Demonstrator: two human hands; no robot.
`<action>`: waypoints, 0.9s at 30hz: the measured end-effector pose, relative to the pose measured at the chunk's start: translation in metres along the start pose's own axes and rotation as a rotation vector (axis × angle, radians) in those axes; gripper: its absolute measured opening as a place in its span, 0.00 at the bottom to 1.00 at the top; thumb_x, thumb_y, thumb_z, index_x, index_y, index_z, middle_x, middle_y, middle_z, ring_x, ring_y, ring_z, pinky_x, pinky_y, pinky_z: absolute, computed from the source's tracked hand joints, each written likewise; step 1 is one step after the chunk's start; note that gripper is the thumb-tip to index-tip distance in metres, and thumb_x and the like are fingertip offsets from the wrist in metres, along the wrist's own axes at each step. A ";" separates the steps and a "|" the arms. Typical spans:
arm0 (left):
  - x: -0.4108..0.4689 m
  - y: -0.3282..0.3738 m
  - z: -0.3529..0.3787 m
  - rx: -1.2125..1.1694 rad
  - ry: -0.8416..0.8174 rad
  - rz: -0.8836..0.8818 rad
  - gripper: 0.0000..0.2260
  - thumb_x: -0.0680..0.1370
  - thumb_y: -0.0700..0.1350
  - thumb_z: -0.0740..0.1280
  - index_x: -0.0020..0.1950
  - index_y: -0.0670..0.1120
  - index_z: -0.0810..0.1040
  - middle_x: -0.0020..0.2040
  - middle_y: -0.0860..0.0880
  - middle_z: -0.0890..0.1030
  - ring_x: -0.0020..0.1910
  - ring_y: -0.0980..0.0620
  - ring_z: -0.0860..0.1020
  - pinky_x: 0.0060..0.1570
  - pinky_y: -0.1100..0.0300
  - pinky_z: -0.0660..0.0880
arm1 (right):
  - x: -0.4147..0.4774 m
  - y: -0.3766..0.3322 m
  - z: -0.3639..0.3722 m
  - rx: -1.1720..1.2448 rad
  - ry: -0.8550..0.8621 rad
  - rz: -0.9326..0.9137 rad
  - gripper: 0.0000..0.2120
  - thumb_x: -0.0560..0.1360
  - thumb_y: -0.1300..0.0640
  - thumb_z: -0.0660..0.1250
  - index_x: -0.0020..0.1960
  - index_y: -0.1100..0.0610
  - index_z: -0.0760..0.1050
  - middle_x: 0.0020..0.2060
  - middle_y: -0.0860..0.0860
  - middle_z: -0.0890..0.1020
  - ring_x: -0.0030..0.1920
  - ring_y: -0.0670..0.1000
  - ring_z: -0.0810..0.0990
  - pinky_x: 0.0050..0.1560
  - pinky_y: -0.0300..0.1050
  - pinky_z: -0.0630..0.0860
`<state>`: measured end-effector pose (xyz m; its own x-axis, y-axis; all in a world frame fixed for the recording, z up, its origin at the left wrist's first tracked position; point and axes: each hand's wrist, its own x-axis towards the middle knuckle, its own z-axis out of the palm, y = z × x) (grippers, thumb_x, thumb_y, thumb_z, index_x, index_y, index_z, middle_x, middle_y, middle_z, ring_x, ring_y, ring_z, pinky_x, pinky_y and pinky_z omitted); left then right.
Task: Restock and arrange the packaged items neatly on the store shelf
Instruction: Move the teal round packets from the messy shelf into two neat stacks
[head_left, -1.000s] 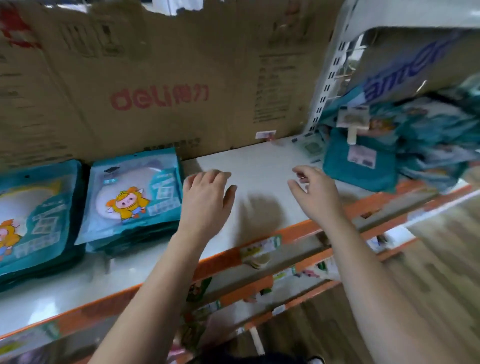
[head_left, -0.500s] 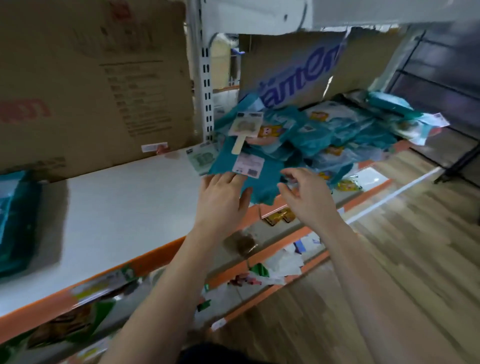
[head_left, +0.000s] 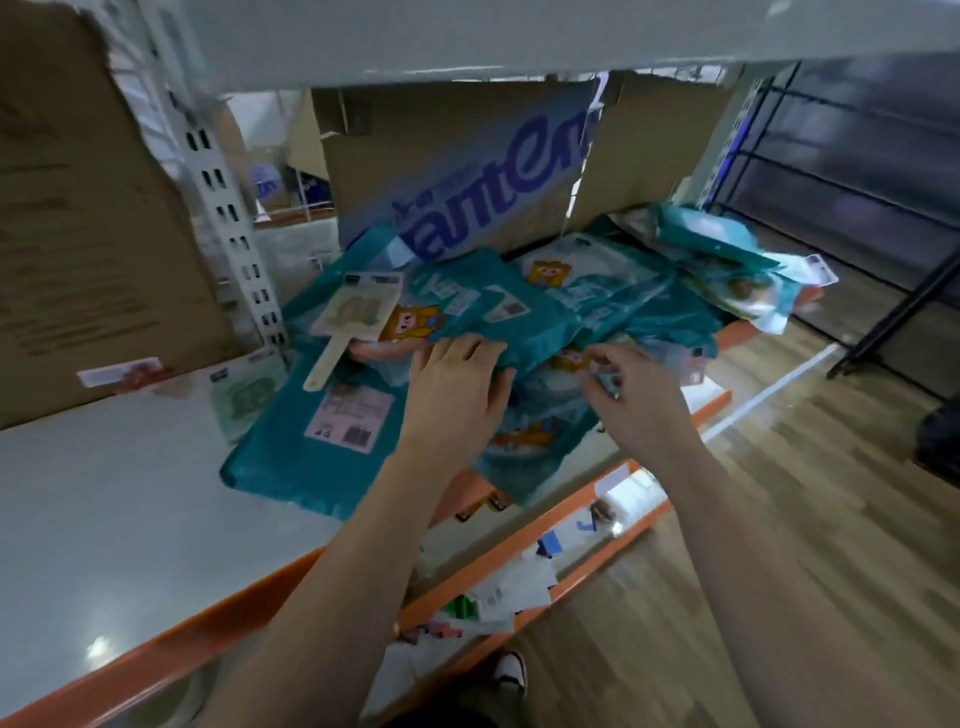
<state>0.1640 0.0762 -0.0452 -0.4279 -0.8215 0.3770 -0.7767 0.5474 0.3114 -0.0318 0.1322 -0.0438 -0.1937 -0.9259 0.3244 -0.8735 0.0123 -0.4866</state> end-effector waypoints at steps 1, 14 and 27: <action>0.014 0.005 0.007 -0.003 0.006 -0.001 0.16 0.81 0.50 0.61 0.65 0.46 0.76 0.62 0.46 0.78 0.61 0.43 0.74 0.63 0.48 0.64 | 0.012 0.012 -0.003 -0.005 0.010 0.004 0.14 0.79 0.53 0.65 0.61 0.57 0.77 0.56 0.55 0.80 0.54 0.55 0.79 0.51 0.43 0.71; 0.123 0.038 0.057 0.065 -0.040 -0.067 0.17 0.81 0.52 0.59 0.66 0.47 0.75 0.62 0.47 0.78 0.61 0.45 0.74 0.64 0.48 0.65 | 0.147 0.132 -0.009 -0.067 -0.053 0.152 0.16 0.77 0.52 0.68 0.59 0.60 0.79 0.55 0.61 0.81 0.54 0.61 0.79 0.51 0.50 0.73; 0.146 0.075 0.087 0.160 0.034 -0.404 0.17 0.81 0.52 0.59 0.66 0.47 0.75 0.61 0.47 0.78 0.63 0.46 0.73 0.65 0.49 0.64 | 0.250 0.180 0.016 -0.297 -0.284 -0.019 0.35 0.72 0.30 0.60 0.60 0.59 0.73 0.59 0.60 0.76 0.61 0.62 0.71 0.58 0.53 0.71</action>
<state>0.0036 -0.0163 -0.0427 -0.0620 -0.9575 0.2817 -0.9416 0.1497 0.3017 -0.2305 -0.1029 -0.0636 -0.0820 -0.9939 0.0742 -0.9748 0.0645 -0.2135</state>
